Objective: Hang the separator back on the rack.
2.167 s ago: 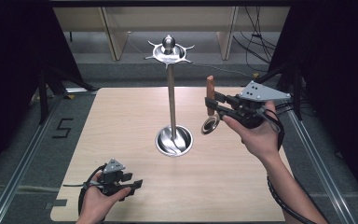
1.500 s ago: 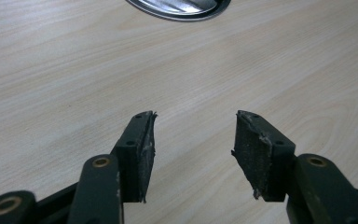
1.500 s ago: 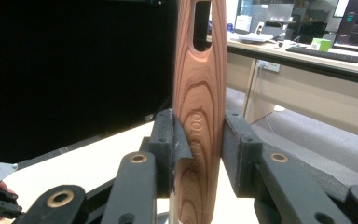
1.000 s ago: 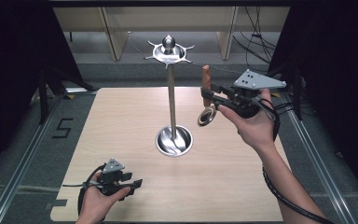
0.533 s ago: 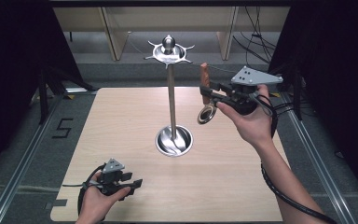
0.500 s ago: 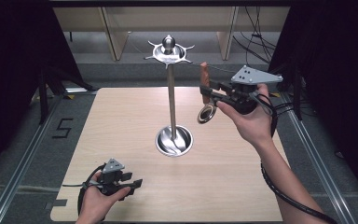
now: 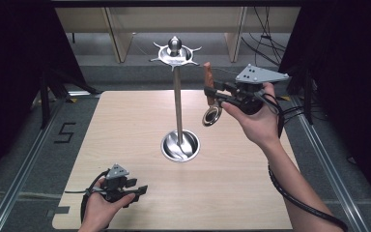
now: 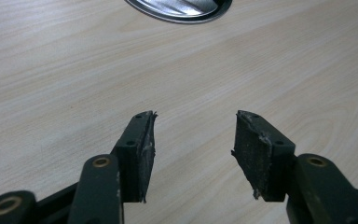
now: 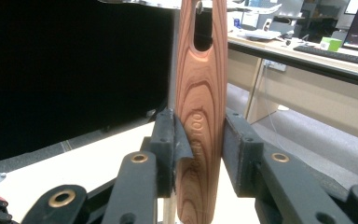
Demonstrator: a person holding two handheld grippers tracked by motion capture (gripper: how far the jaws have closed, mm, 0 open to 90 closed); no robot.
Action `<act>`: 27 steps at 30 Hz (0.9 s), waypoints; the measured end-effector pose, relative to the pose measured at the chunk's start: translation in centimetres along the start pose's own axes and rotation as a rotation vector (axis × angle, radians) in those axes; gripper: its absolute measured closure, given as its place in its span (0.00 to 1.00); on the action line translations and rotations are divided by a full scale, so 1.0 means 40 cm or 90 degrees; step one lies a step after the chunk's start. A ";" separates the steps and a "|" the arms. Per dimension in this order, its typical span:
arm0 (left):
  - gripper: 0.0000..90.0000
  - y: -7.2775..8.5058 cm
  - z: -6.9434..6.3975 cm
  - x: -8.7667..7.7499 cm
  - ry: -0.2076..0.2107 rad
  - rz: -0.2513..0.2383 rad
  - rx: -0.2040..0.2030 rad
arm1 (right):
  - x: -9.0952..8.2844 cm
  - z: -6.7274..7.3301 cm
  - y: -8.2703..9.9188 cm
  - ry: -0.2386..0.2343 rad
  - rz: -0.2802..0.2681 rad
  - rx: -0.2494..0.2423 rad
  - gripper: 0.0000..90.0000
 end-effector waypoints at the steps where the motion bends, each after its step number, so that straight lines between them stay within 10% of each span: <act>1: 0.52 -0.001 0.001 0.000 -0.003 -0.002 0.000 | 0.003 0.001 -0.001 -0.003 0.000 0.003 0.76; 27: 0.52 0.001 0.004 -0.001 0.001 0.004 0.003 | 0.031 0.000 -0.025 -0.019 0.015 0.002 0.76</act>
Point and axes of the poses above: each handheld gripper's, and its own axes: x roughly forward along the jaws, y roughly out of its underside, z roughly to its left, the point moved 10 cm from there along x, roughly forward along the jaws
